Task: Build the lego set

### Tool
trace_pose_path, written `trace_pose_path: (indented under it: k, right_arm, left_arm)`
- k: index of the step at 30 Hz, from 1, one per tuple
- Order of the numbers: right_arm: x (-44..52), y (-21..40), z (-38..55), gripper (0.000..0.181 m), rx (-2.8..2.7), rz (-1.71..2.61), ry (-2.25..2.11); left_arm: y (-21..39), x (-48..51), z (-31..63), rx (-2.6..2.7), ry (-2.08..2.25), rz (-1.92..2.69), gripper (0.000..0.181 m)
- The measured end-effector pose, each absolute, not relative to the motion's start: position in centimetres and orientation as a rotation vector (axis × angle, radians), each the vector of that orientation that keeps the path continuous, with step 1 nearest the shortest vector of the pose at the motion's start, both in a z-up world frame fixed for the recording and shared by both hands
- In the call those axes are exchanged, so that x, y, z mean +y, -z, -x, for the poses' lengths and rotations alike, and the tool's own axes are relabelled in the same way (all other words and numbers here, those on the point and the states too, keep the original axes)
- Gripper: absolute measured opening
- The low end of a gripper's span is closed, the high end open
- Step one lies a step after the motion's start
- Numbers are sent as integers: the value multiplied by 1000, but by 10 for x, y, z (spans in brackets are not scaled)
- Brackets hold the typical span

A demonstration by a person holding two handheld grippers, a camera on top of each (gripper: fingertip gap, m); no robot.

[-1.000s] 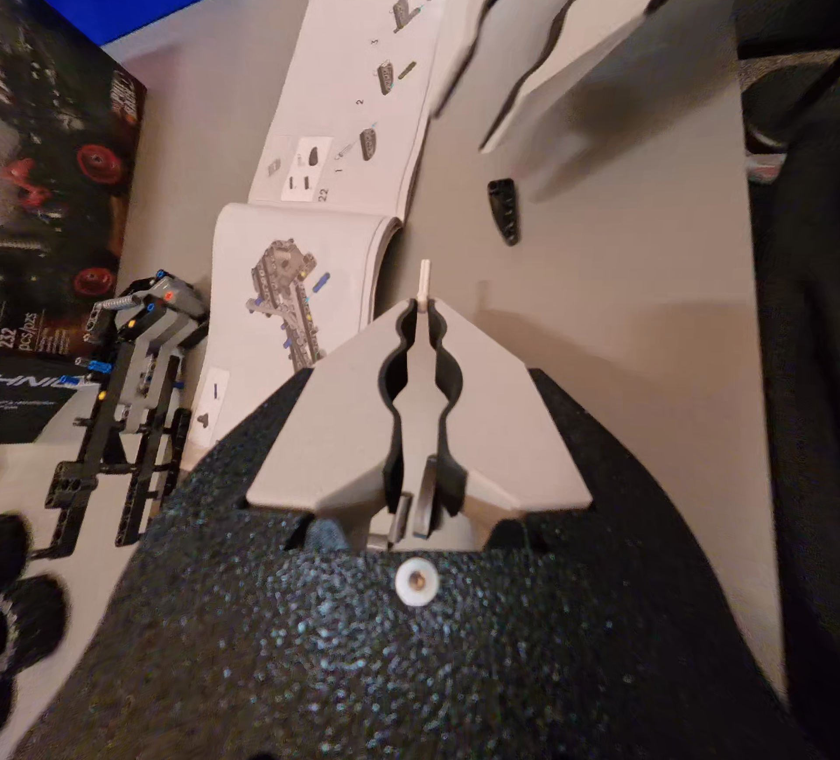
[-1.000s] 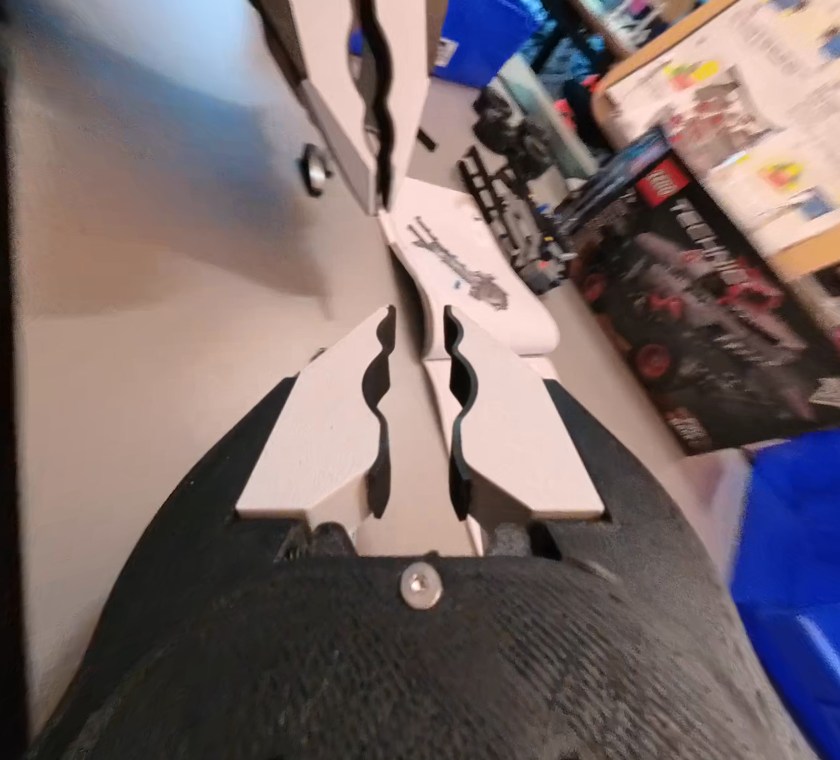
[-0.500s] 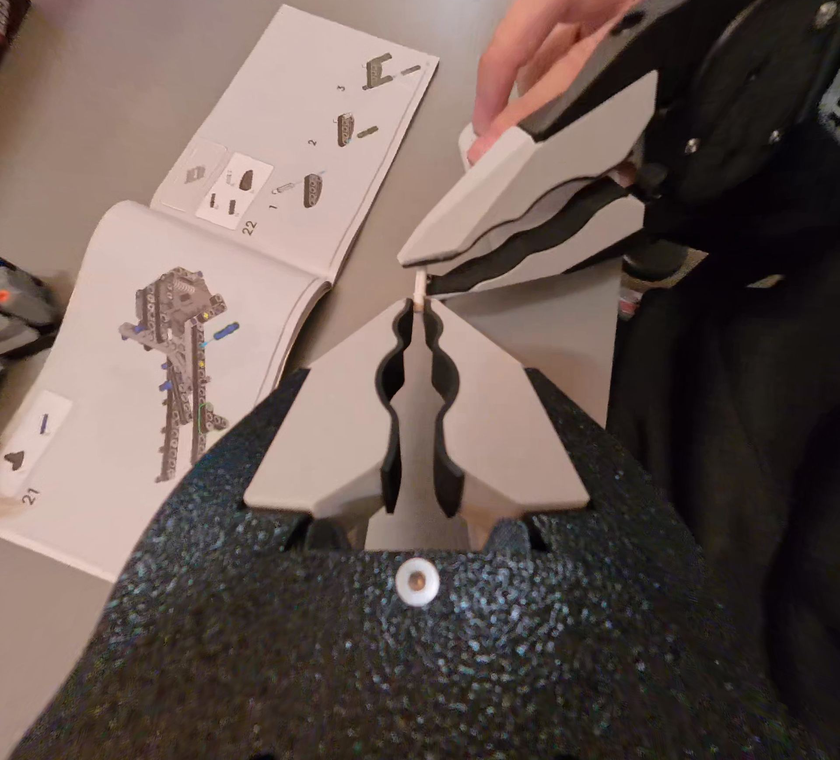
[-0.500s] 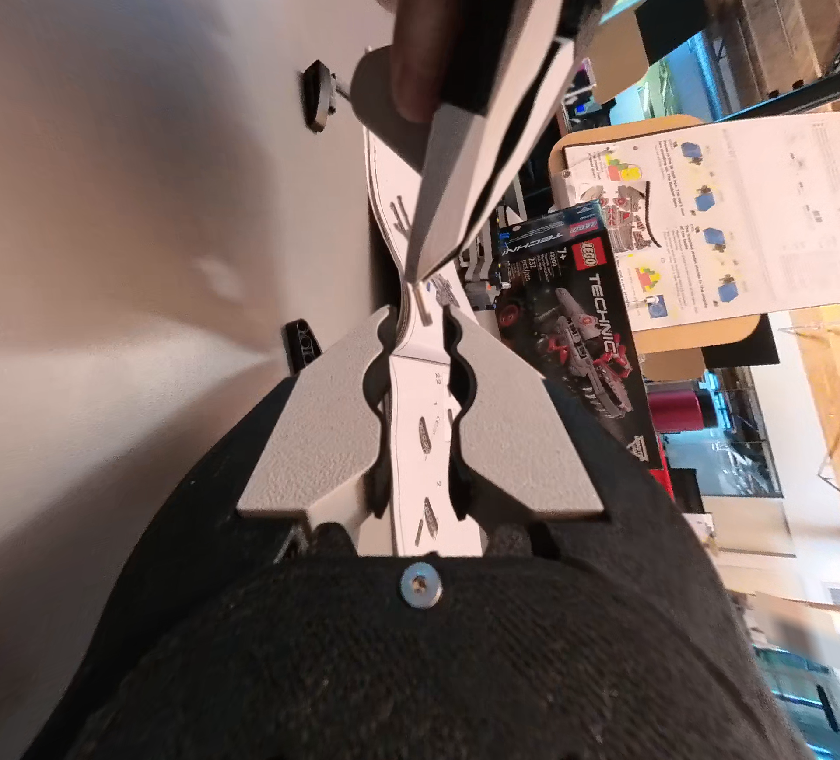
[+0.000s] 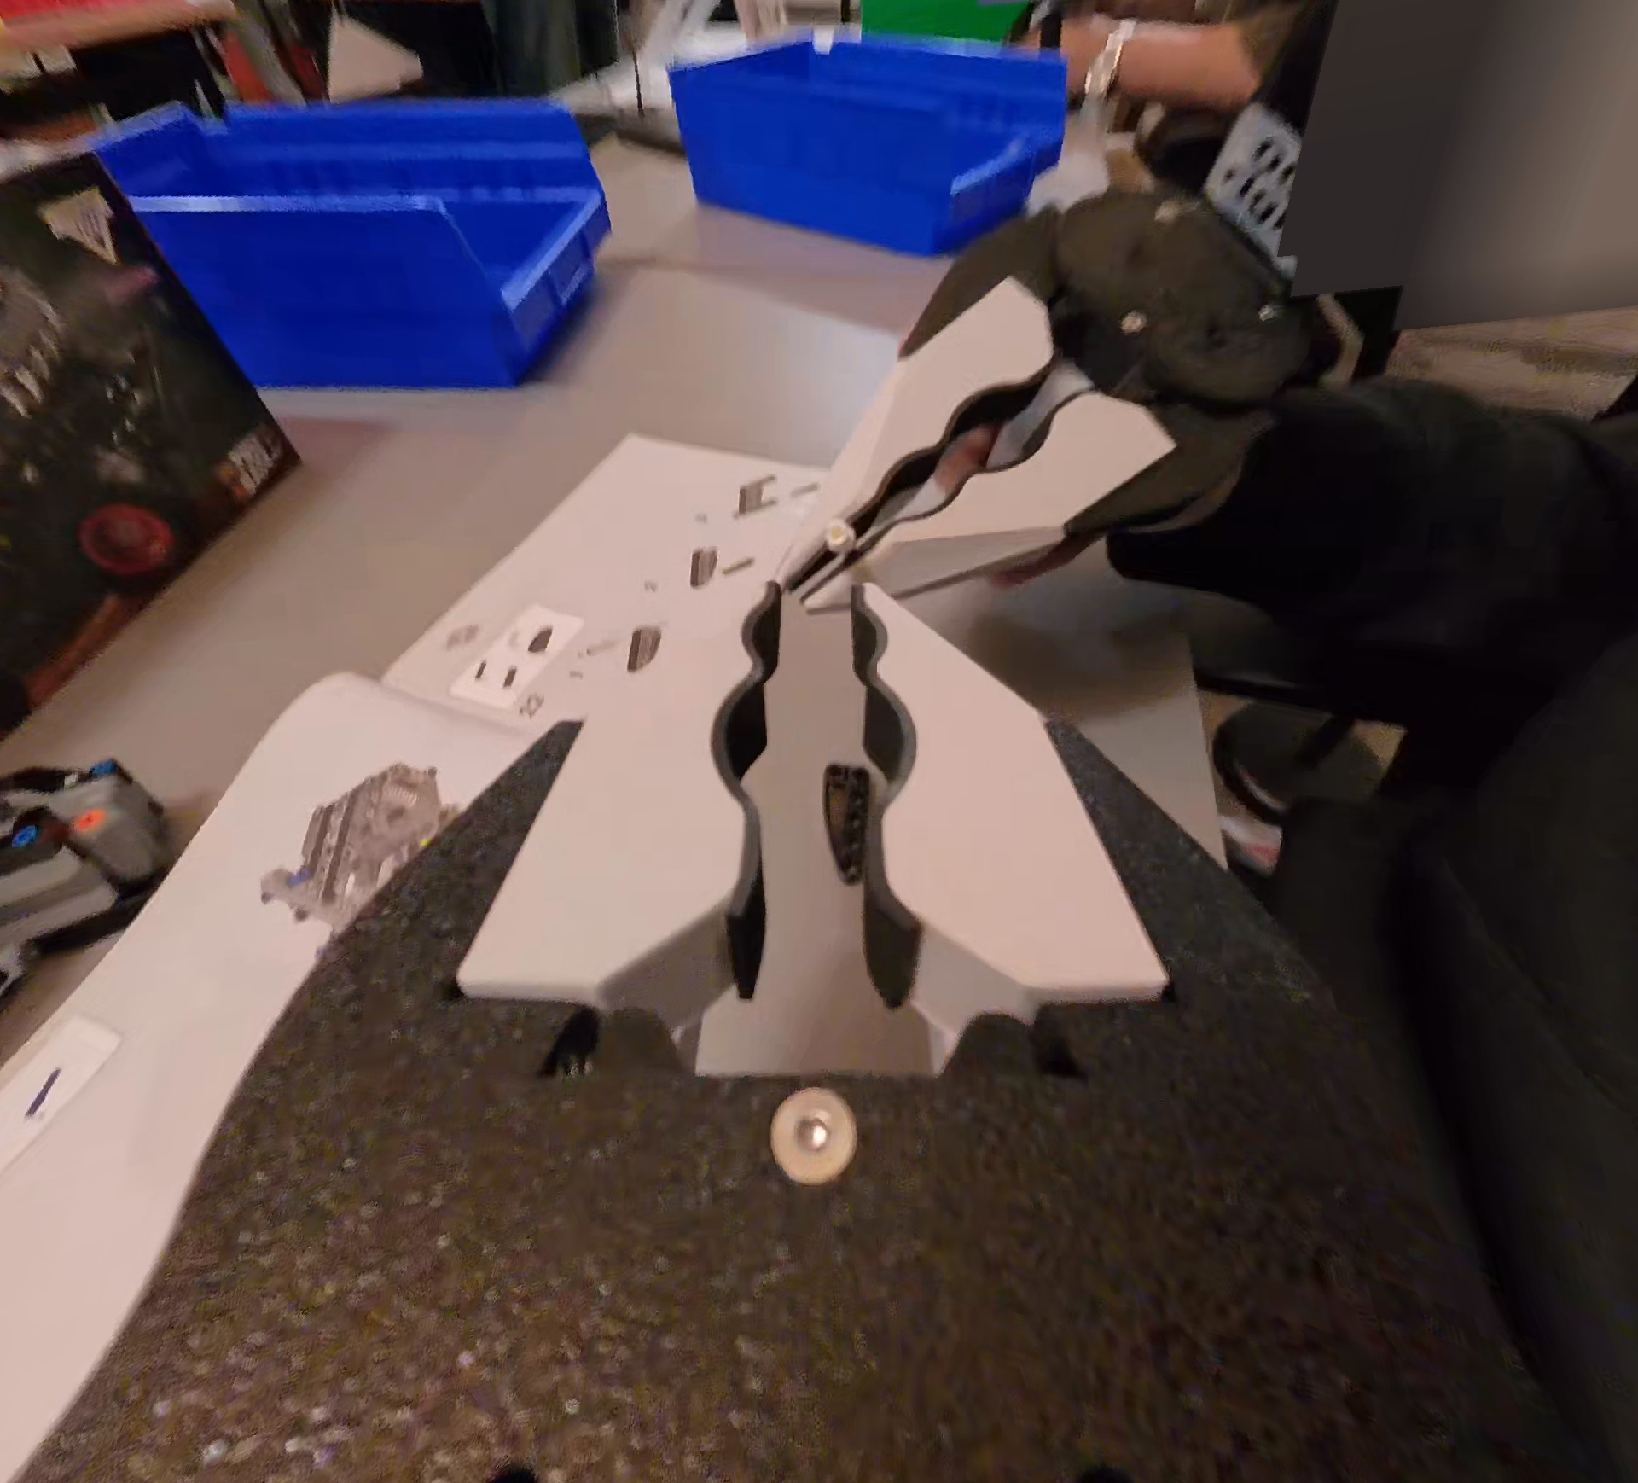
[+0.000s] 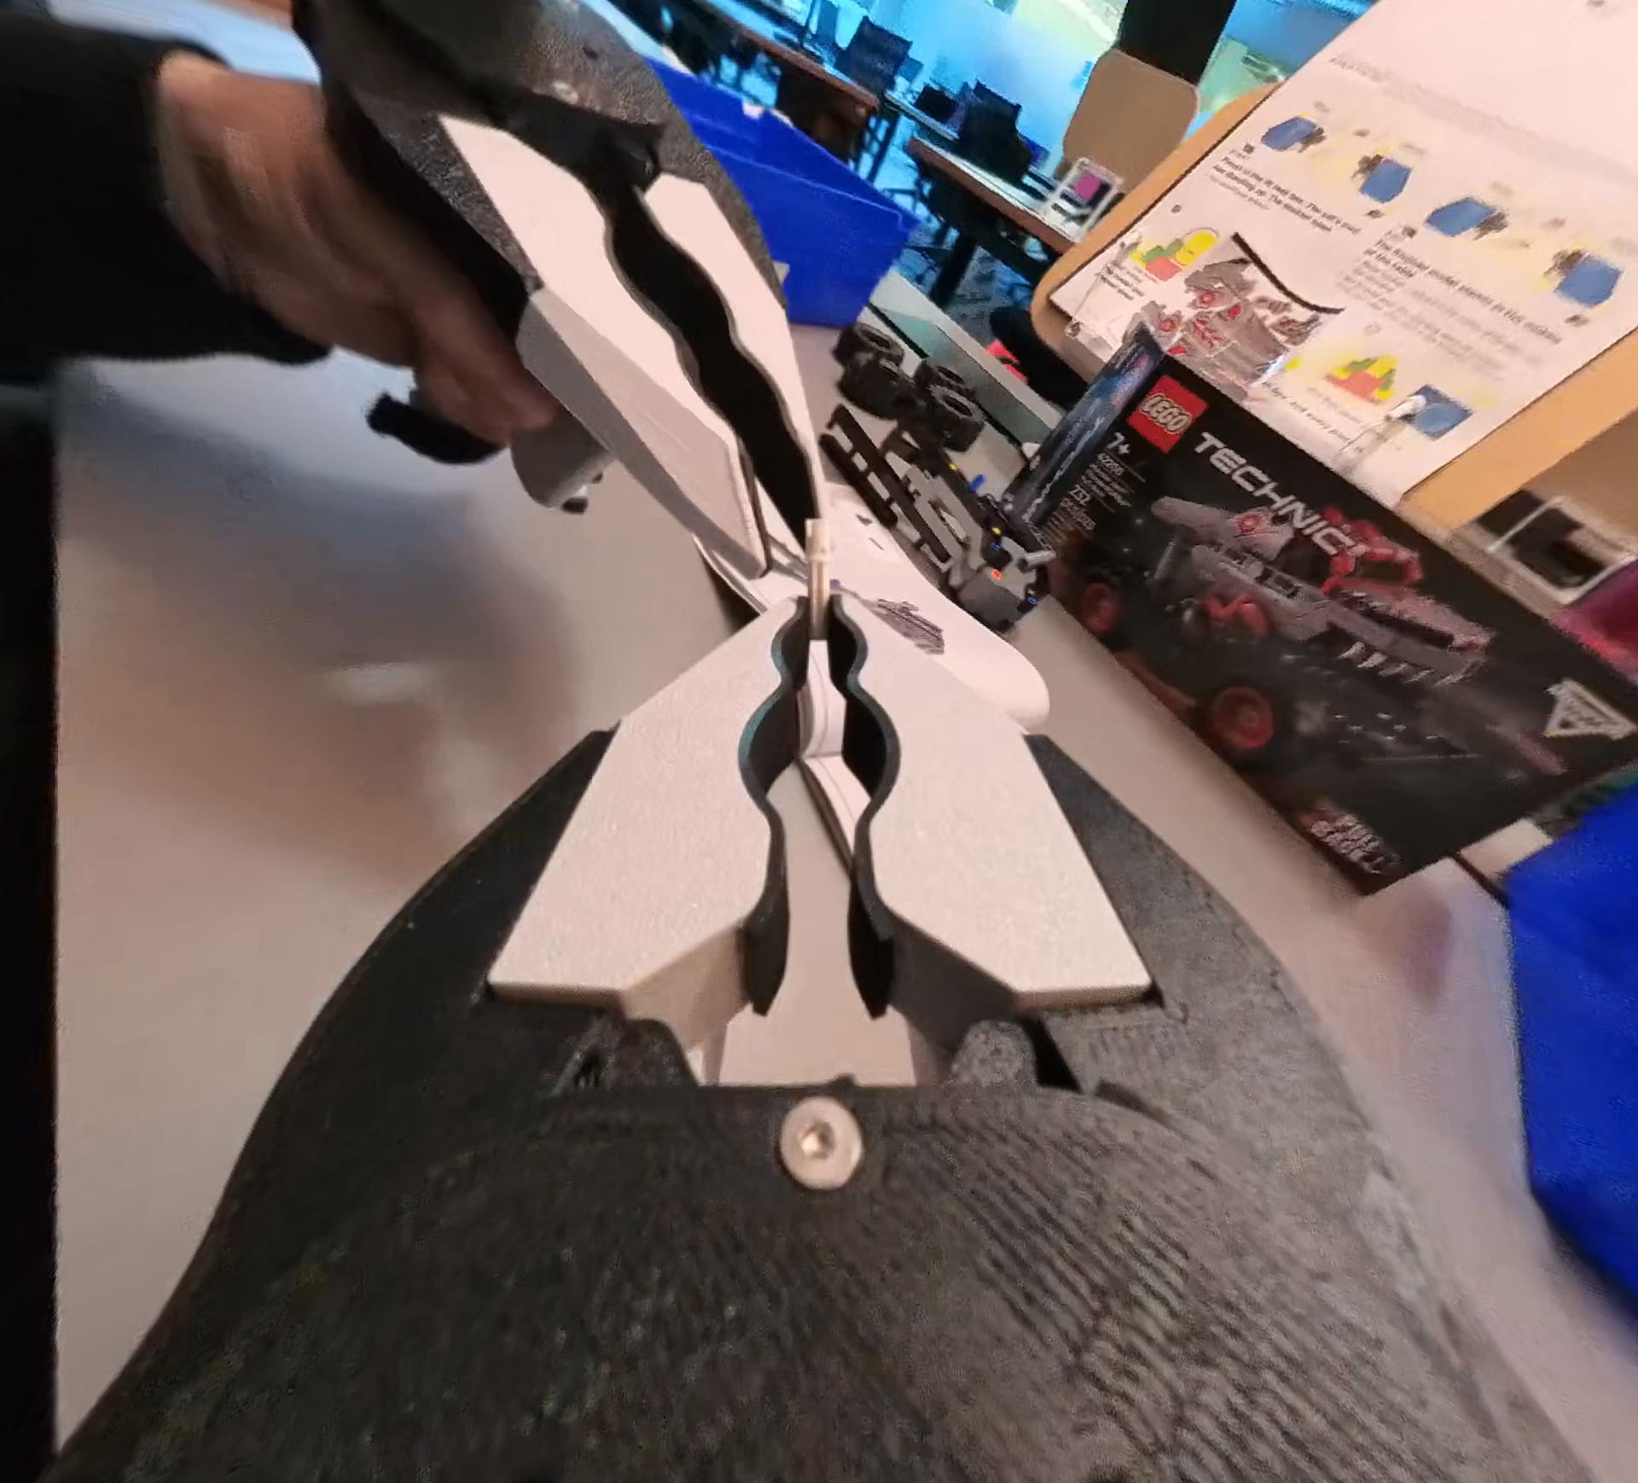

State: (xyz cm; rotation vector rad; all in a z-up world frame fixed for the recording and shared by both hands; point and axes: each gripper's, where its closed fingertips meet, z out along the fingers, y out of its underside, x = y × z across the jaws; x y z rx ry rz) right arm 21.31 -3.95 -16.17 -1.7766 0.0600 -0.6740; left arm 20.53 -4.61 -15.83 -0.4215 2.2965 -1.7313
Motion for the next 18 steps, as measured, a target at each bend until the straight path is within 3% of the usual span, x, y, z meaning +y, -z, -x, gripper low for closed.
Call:
trace_pose_path:
  k: [6, 10, 14, 16, 18]
  right_arm:
    - [-39, 171, -213, 0, 39, 1814, 665]
    - [-35, 173, -210, 0, 19, 1826, 650]
    - [-39, 169, -213, 1, 53, 1781, 623]
    - [-41, 166, -214, 0, 63, 1764, 609]
    - [-42, 164, -214, 1, 52, 1769, 633]
  left_arm:
    - [152, -55, -201, 2261, 1832, 396, 14]
    - [157, -58, -202, 2280, 1776, 370, 3]
    - [154, -59, -203, 2230, 1800, 364, 17]
    - [152, -61, -206, 2212, 1808, 363, 4]
    - [150, -65, -204, 2214, 1836, 358, 3]
